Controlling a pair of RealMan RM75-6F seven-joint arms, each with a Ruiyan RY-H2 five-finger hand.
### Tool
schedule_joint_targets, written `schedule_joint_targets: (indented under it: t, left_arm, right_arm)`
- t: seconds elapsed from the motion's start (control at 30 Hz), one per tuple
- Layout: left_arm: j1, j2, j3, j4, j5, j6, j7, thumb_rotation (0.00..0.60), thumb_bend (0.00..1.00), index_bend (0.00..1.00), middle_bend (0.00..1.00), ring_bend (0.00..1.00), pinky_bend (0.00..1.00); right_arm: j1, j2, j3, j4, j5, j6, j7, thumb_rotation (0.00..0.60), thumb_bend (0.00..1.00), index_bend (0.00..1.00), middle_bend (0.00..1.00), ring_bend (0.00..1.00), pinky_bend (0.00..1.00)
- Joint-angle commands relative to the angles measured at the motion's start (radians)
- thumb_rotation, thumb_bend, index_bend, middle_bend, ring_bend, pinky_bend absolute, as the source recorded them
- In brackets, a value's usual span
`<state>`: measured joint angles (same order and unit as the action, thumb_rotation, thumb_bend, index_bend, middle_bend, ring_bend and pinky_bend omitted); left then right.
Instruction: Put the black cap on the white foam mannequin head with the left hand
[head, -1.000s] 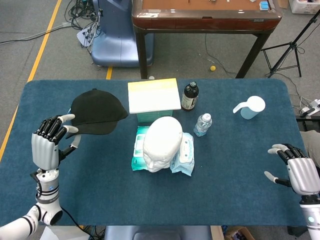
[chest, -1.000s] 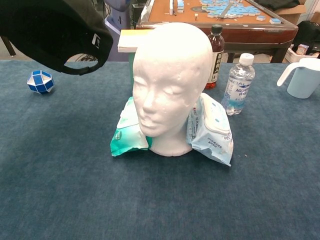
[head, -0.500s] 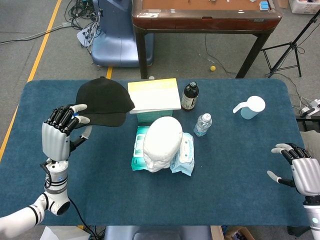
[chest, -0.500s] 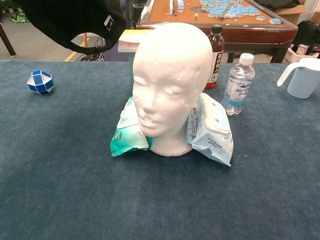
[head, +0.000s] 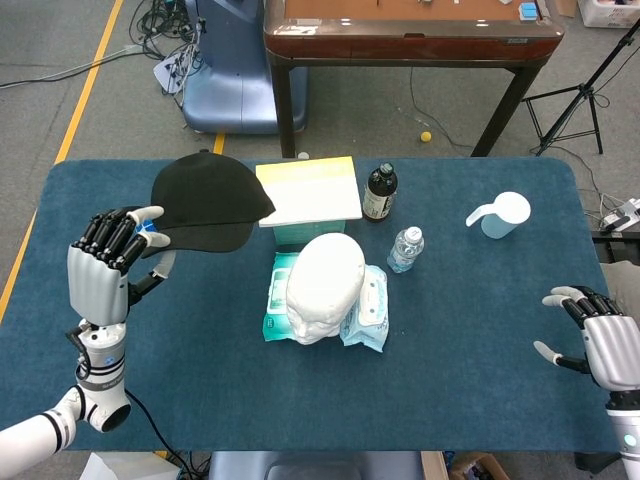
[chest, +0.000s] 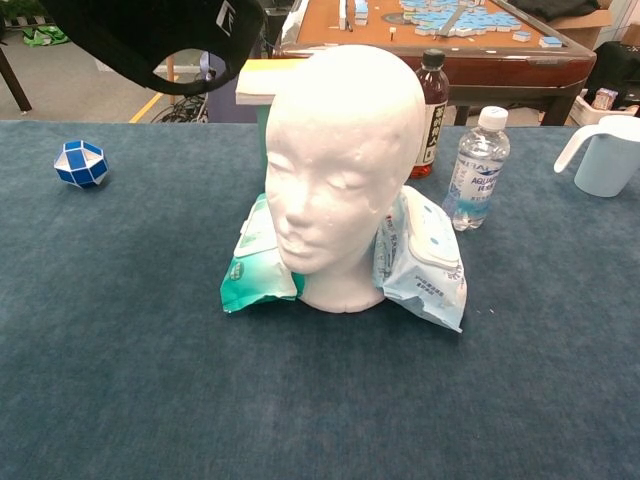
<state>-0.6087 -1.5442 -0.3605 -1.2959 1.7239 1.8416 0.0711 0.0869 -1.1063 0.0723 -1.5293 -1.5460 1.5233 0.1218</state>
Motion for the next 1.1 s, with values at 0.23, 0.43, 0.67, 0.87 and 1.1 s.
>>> schedule_joint_targets:
  t: [0.23, 0.43, 0.67, 0.87, 1.1]
  left_arm:
    - [-0.040, -0.014, -0.020, -0.093, 0.001, -0.028, 0.090, 0.600, 0.38, 0.78, 0.39, 0.35, 0.38]
    - [-0.073, -0.046, -0.021, -0.133, 0.016, -0.051, 0.135, 0.600, 0.38, 0.78, 0.39, 0.35, 0.38]
    - [-0.105, -0.088, -0.018, -0.153, 0.034, -0.068, 0.171, 0.600, 0.38, 0.80, 0.39, 0.35, 0.38]
    - [-0.123, -0.123, -0.009, -0.163, 0.050, -0.078, 0.200, 0.600, 0.38, 0.80, 0.39, 0.35, 0.38]
    - [-0.137, -0.167, 0.015, -0.171, 0.074, -0.091, 0.232, 0.600, 0.38, 0.80, 0.39, 0.35, 0.38]
  right_arm:
    - [0.001, 0.004, 0.003, 0.003, 0.007, -0.004, 0.011, 0.600, 0.04, 0.35, 0.30, 0.21, 0.27]
    - [-0.002, 0.010, 0.008, 0.005, 0.015, 0.000, 0.029, 0.600, 0.04, 0.35, 0.30, 0.21, 0.27]
    - [-0.003, 0.017, 0.020, 0.013, 0.041, -0.007, 0.055, 0.600, 0.04, 0.35, 0.30, 0.21, 0.27]
    - [-0.004, 0.021, 0.029, 0.015, 0.062, -0.015, 0.065, 0.600, 0.04, 0.35, 0.30, 0.21, 0.27]
    - [0.000, 0.023, 0.034, 0.017, 0.075, -0.030, 0.070, 0.600, 0.04, 0.35, 0.30, 0.21, 0.27]
